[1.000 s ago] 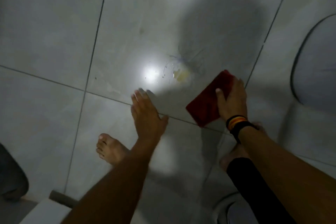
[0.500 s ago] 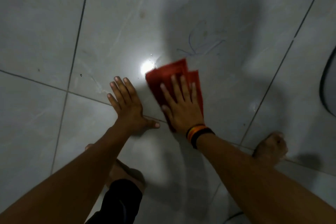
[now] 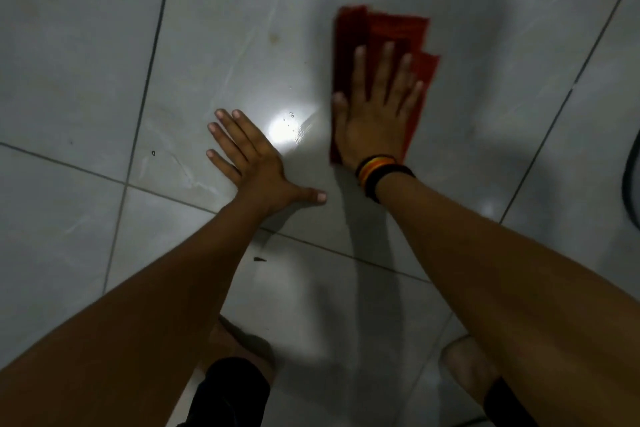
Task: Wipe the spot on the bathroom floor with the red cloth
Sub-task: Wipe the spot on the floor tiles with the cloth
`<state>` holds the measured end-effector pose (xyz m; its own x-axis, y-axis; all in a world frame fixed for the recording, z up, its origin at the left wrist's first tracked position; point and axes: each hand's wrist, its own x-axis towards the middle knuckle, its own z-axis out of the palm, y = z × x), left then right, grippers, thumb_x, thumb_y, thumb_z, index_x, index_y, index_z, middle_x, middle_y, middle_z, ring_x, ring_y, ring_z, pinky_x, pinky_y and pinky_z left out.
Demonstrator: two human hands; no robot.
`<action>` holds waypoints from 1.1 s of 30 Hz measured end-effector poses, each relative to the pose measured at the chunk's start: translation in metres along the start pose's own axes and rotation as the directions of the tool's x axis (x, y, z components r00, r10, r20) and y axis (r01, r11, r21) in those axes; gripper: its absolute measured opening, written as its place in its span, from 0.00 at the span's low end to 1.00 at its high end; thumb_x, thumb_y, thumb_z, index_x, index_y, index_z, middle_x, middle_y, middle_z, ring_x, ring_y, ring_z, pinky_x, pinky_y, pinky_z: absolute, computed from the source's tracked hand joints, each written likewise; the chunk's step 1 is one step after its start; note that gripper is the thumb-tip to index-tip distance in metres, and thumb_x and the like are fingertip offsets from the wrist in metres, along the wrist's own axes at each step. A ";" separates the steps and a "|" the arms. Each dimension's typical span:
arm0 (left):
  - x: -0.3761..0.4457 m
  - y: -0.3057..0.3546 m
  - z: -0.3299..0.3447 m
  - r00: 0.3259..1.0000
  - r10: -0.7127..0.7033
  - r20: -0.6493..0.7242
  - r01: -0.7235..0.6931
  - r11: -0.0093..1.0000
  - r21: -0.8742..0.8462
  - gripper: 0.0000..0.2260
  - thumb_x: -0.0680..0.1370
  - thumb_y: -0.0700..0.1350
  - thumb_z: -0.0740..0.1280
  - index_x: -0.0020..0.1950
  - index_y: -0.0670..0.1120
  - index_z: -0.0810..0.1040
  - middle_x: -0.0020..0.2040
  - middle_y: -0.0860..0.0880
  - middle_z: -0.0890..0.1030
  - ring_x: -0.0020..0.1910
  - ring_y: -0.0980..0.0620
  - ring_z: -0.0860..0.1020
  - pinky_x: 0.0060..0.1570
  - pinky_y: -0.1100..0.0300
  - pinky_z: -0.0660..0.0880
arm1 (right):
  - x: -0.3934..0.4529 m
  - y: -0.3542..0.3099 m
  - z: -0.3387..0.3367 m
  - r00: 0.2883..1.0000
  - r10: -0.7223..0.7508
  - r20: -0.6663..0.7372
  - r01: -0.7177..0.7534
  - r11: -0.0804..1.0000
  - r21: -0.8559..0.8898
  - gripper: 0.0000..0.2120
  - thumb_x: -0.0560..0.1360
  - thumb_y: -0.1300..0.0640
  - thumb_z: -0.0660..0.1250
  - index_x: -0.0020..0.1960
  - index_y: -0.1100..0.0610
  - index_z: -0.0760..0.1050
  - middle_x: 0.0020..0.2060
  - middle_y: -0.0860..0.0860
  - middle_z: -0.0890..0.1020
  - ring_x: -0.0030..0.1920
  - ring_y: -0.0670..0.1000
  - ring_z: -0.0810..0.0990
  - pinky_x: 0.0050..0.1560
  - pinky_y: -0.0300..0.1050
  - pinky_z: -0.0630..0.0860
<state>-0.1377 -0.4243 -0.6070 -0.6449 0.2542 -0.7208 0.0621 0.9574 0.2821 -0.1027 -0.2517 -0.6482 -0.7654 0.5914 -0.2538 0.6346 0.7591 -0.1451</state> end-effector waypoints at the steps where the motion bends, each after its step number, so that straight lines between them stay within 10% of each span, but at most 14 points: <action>1: 0.000 -0.001 -0.002 1.000 0.015 0.014 -0.016 1.000 0.010 0.85 0.48 0.76 0.79 0.79 0.32 0.29 0.79 0.28 0.28 0.78 0.26 0.28 0.69 0.30 0.26 | -0.013 -0.005 0.004 0.984 -0.174 0.029 0.174 0.984 -0.027 0.32 0.82 0.41 0.52 0.83 0.51 0.54 0.83 0.61 0.56 0.82 0.68 0.53 0.79 0.73 0.50; 5: -0.004 0.009 -0.011 0.997 -0.038 0.062 0.037 0.999 0.019 0.85 0.48 0.70 0.83 0.79 0.32 0.28 0.79 0.28 0.28 0.78 0.26 0.28 0.71 0.26 0.30 | -0.084 0.058 -0.007 0.831 -0.499 0.247 0.520 0.854 -0.020 0.30 0.84 0.42 0.52 0.84 0.47 0.52 0.84 0.57 0.54 0.83 0.63 0.49 0.79 0.71 0.54; 13: -0.002 0.003 -0.003 0.999 -0.043 0.016 0.042 0.998 0.051 0.85 0.46 0.72 0.82 0.80 0.32 0.31 0.80 0.28 0.31 0.79 0.25 0.31 0.71 0.29 0.30 | 0.032 0.060 -0.032 0.948 0.313 0.063 -0.316 0.948 0.045 0.33 0.83 0.39 0.47 0.84 0.50 0.47 0.84 0.58 0.49 0.83 0.65 0.46 0.79 0.72 0.47; 17: 0.000 0.001 0.000 0.998 -0.048 0.034 0.046 0.997 0.058 0.85 0.47 0.72 0.81 0.79 0.34 0.29 0.80 0.29 0.29 0.78 0.25 0.30 0.70 0.30 0.28 | 0.041 -0.025 -0.014 0.979 -0.198 0.057 0.200 0.979 -0.036 0.32 0.82 0.41 0.50 0.83 0.49 0.54 0.83 0.59 0.55 0.83 0.66 0.52 0.80 0.71 0.49; 20: -0.003 0.006 -0.005 0.997 -0.062 0.038 0.060 0.997 0.048 0.85 0.48 0.70 0.83 0.79 0.33 0.29 0.80 0.28 0.29 0.79 0.25 0.30 0.72 0.26 0.31 | -0.020 0.001 -0.011 0.796 -0.570 0.206 0.585 0.810 -0.020 0.30 0.84 0.42 0.52 0.83 0.47 0.53 0.84 0.57 0.55 0.83 0.63 0.49 0.80 0.70 0.50; 26: -0.006 0.007 -0.010 0.997 -0.060 0.038 0.058 0.998 0.032 0.84 0.48 0.69 0.83 0.80 0.33 0.31 0.81 0.29 0.31 0.79 0.26 0.30 0.73 0.26 0.33 | -0.135 0.108 -0.019 0.959 0.025 0.282 0.004 0.995 -0.102 0.33 0.83 0.42 0.54 0.84 0.51 0.50 0.84 0.59 0.50 0.83 0.66 0.47 0.78 0.73 0.52; 33: -0.007 0.003 -0.006 1.000 -0.020 0.007 0.019 0.998 0.054 0.82 0.50 0.69 0.83 0.80 0.31 0.32 0.80 0.27 0.31 0.79 0.24 0.31 0.72 0.26 0.33 | -0.058 0.043 -0.005 0.790 -0.546 0.278 0.568 0.823 0.002 0.30 0.83 0.41 0.53 0.83 0.46 0.54 0.84 0.56 0.56 0.83 0.64 0.52 0.79 0.72 0.52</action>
<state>-0.1381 -0.4237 -0.5972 -0.6406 0.2364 -0.7306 0.0910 0.9681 0.2334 -0.0312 -0.2518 -0.6350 -0.9217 -0.0232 -0.3871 0.0872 0.9602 -0.2652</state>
